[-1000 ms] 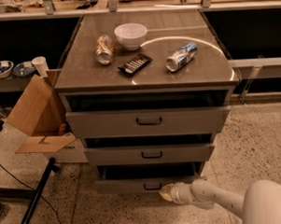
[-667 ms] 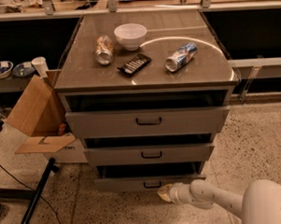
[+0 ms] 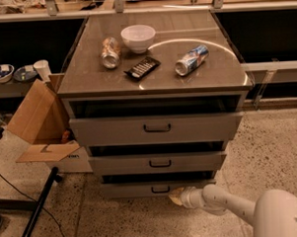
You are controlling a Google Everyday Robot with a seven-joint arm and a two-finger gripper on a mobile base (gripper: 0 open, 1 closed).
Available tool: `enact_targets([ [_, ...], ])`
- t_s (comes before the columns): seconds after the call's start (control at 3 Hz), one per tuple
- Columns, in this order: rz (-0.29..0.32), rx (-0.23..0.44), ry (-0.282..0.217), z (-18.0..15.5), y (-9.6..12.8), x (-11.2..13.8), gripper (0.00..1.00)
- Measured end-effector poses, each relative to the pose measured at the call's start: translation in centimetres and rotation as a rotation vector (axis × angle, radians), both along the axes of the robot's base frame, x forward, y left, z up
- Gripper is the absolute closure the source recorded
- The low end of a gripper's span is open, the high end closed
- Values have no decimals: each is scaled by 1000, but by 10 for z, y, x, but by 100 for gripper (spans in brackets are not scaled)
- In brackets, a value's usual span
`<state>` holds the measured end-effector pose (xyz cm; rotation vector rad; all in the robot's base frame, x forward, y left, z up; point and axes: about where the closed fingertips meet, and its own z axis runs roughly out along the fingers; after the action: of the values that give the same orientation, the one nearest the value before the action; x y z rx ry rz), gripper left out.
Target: Close bottom drawer
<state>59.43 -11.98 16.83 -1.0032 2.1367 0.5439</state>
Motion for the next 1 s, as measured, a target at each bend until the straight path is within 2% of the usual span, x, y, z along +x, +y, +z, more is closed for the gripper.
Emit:
enact_targets([
  [0.33, -43, 2, -15, 7, -8, 29, 100],
  [1.0, -73, 3, -26, 12, -14, 43, 100],
])
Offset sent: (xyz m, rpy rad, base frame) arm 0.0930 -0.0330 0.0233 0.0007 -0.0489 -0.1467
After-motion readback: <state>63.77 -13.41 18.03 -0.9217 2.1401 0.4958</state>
